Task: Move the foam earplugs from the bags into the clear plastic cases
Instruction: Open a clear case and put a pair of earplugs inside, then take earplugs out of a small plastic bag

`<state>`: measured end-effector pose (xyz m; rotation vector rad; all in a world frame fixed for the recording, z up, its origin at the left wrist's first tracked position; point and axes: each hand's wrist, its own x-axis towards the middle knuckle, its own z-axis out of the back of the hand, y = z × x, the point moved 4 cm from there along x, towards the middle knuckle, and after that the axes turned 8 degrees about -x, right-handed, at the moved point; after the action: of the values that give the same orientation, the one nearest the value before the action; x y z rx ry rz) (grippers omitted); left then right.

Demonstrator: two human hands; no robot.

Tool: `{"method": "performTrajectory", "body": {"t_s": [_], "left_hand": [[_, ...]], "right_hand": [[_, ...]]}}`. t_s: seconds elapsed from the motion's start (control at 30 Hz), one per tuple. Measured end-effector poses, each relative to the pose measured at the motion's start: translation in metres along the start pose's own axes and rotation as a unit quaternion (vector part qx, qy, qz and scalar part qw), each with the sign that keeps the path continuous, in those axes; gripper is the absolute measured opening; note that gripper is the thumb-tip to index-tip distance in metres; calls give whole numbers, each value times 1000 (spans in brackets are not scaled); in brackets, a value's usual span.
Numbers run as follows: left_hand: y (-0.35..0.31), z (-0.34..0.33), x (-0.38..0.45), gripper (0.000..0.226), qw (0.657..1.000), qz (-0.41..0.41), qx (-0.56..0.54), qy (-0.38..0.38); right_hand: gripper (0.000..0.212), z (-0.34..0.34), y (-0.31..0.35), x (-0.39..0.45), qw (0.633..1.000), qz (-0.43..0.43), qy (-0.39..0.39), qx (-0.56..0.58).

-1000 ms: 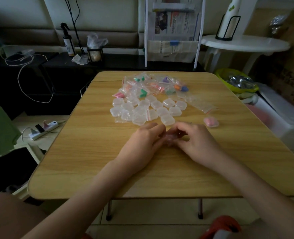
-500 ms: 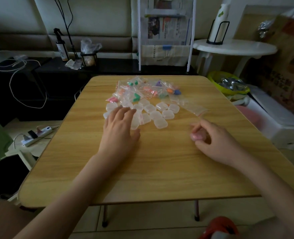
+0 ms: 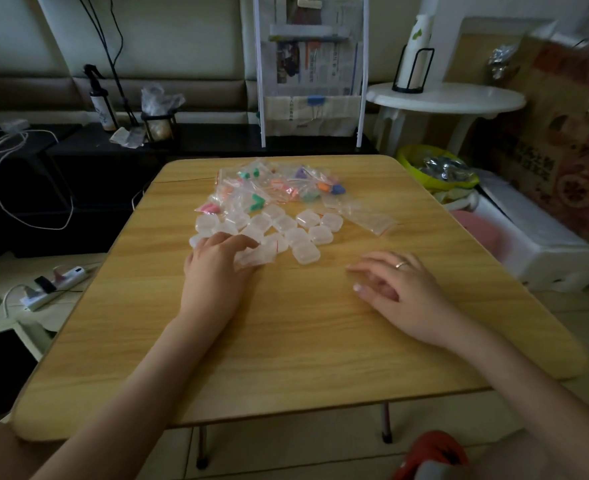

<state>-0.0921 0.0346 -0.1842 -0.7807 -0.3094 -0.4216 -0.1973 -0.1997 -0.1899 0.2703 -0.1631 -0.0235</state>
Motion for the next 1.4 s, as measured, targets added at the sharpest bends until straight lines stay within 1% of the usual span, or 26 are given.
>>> {"method": "performTrajectory", "body": {"t_s": [0.1,0.2,0.3,0.37,0.47,0.57,0.6,0.63,0.73,0.77,0.8,0.83,0.87,0.9,0.93,0.97,1.0,1.07,1.1,1.13,1.17,1.2,1.23,1.3,1.37,1.4], "left_hand": [[-3,0,0,17,999,-31,-21,-24],[-13,6,-3,11,994,-68,-47,-76],[-23,10,-6,8,982,0,-168,-91],[-28,6,-6,5,957,64,-274,-76],[-35,-5,1,10,905,154,-395,-34],[-53,-29,17,15,857,218,-466,35],[-63,-41,23,18,834,241,-490,73],[-75,-54,28,23,796,263,-533,115],[-114,-78,36,60,619,305,-689,221],[-121,-83,37,72,575,308,-720,239],[-123,-87,39,82,553,310,-732,250],[-124,-89,39,89,550,308,-729,267],[-123,-91,39,93,557,306,-718,282],[-121,-93,39,91,583,305,-698,283],[-120,-94,39,86,631,296,-664,271],[-117,-91,39,75,697,272,-615,250],[-114,-86,39,61,779,223,-542,220],[-103,-72,38,40,942,48,-304,133],[-98,-68,37,36,982,-48,-158,95],[-92,-68,36,35,989,-112,-29,90],[-83,-72,35,40,982,-133,61,117],[-72,-78,35,49,972,-132,116,154],[-64,-83,36,57,964,-123,142,188],[-54,-90,37,62,957,-108,156,220],[-53,-91,37,61,958,-108,158,213],[-54,-90,37,59,960,-106,161,205]], "right_hand": [[42,14,-8,21,997,-40,-38,62],[45,21,-24,57,994,-91,-38,-42],[37,12,-36,77,987,-130,-42,-85],[20,11,-40,82,981,-153,-99,-65],[12,29,-39,77,961,-163,-225,14],[6,57,-17,62,931,-42,-349,99],[4,61,-5,56,929,7,-356,100],[4,61,6,53,934,47,-340,98],[23,43,18,49,971,81,-191,117],[29,38,14,49,976,78,-160,125],[32,36,8,49,977,74,-151,133],[31,35,1,48,976,71,-155,136],[30,35,-7,49,976,71,-162,130],[29,35,-14,51,977,72,-170,108],[29,36,-19,53,977,71,-183,82],[31,36,-26,57,976,61,-201,56],[35,38,-32,61,974,41,-218,39],[44,41,-46,69,978,-29,-206,14],[44,38,-52,74,987,-65,-149,-4],[39,32,-57,77,993,-97,-68,-22],[34,25,-59,78,992,-121,12,-26],[36,21,-58,78,989,-136,61,-15],[42,20,-55,79,987,-143,74,-4],[47,28,-46,89,990,-134,9,-35],[32,35,-36,109,987,-98,-82,-93],[27,34,-30,121,987,-76,-92,-110]]}}
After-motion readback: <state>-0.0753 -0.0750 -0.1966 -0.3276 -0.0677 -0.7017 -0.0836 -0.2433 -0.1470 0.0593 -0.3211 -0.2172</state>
